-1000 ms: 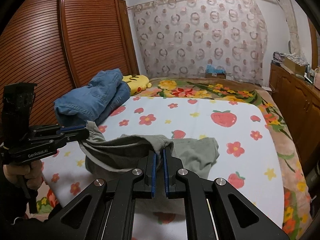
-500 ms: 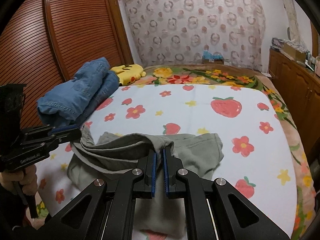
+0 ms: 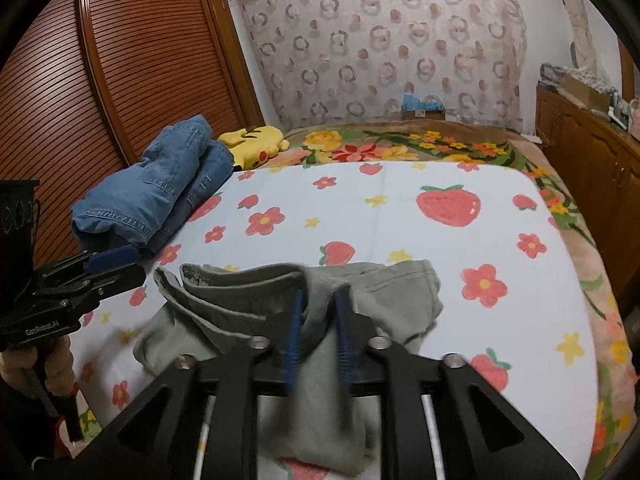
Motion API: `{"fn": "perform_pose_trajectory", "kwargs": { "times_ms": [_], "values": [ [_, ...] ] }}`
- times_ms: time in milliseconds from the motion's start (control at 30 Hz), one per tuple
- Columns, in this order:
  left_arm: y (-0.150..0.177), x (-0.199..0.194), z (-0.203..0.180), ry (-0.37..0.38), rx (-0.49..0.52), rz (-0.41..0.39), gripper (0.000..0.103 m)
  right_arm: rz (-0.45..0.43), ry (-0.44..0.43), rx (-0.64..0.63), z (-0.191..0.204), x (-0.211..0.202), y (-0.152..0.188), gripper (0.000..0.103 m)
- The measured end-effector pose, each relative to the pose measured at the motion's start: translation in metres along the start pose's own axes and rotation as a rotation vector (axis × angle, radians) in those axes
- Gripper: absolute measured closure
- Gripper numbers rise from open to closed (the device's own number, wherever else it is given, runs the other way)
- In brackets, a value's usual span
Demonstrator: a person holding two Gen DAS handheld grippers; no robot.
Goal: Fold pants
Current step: 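Open both tools and release the folded pants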
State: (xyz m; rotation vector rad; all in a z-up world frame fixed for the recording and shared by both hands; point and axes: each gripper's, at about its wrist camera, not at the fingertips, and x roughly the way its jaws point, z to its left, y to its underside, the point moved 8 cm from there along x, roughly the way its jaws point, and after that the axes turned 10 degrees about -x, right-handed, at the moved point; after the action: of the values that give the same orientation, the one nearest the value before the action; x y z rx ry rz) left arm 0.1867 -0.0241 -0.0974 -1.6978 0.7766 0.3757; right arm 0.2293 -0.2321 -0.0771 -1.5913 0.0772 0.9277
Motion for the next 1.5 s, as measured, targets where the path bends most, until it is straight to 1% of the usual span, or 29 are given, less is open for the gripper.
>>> {"fn": "perform_pose_trajectory", "kwargs": {
  "times_ms": [33, 200, 400, 500, 633, 733, 967, 1000, 1033, 1067, 1100, 1133, 1200, 1267, 1433, 1467, 1500],
  "values": [
    [0.002, 0.000, 0.000, -0.002, 0.005, 0.004, 0.048, -0.004, 0.011, -0.002, -0.001, -0.002, 0.000, 0.069],
    [0.012, 0.003, 0.002, -0.010, 0.013, 0.026, 0.048, -0.012, 0.008, -0.017, -0.002, -0.013, 0.005, 0.067],
    [0.027, 0.012, 0.003, -0.015, 0.024, 0.071, 0.048, 0.049, 0.006, -0.045, -0.005, -0.005, 0.021, 0.067],
    [0.034, 0.015, 0.004, -0.021, 0.024, 0.091, 0.048, 0.073, 0.000, -0.045, -0.008, 0.003, 0.022, 0.067],
    [0.043, 0.020, 0.004, -0.028, 0.036, 0.115, 0.048, 0.096, -0.010, -0.046, -0.010, 0.015, 0.017, 0.067],
    [0.046, 0.020, 0.003, -0.017, 0.032, 0.118, 0.048, 0.122, -0.015, -0.064, -0.009, 0.024, 0.010, 0.067],
    [0.047, 0.020, 0.005, -0.026, 0.026, 0.109, 0.048, 0.156, -0.033, -0.099, -0.006, 0.043, 0.001, 0.067],
    [0.047, 0.019, 0.005, -0.025, 0.024, 0.107, 0.048, 0.166, -0.040, -0.097, -0.006, 0.045, 0.002, 0.069],
    [0.047, 0.019, 0.004, -0.025, 0.023, 0.106, 0.048, 0.173, -0.051, -0.099, -0.006, 0.046, 0.001, 0.080],
    [0.047, 0.018, 0.004, -0.025, 0.023, 0.104, 0.048, 0.175, -0.056, -0.107, -0.005, 0.047, 0.001, 0.083],
    [0.046, 0.018, 0.004, -0.024, 0.024, 0.103, 0.048, 0.171, -0.054, -0.122, -0.004, 0.046, 0.000, 0.096],
    [0.047, 0.018, 0.005, -0.024, 0.024, 0.103, 0.048, 0.162, -0.051, -0.129, -0.005, 0.045, -0.002, 0.099],
    [0.047, 0.018, 0.005, -0.025, 0.022, 0.102, 0.048, 0.132, -0.028, -0.120, -0.009, 0.039, -0.007, 0.099],
    [0.047, 0.018, 0.005, -0.025, 0.021, 0.102, 0.048, 0.103, -0.002, -0.085, -0.018, 0.034, -0.012, 0.099],
    [0.048, 0.018, 0.004, -0.023, 0.026, 0.106, 0.048, 0.089, -0.006, -0.051, -0.022, 0.027, -0.010, 0.099],
    [0.048, 0.017, 0.004, -0.022, 0.026, 0.106, 0.048, 0.088, -0.016, -0.040, -0.022, 0.025, -0.010, 0.095],
    [0.048, 0.017, 0.004, -0.023, 0.025, 0.106, 0.048, 0.087, -0.018, -0.026, -0.023, 0.023, -0.009, 0.088]
  ]
}}
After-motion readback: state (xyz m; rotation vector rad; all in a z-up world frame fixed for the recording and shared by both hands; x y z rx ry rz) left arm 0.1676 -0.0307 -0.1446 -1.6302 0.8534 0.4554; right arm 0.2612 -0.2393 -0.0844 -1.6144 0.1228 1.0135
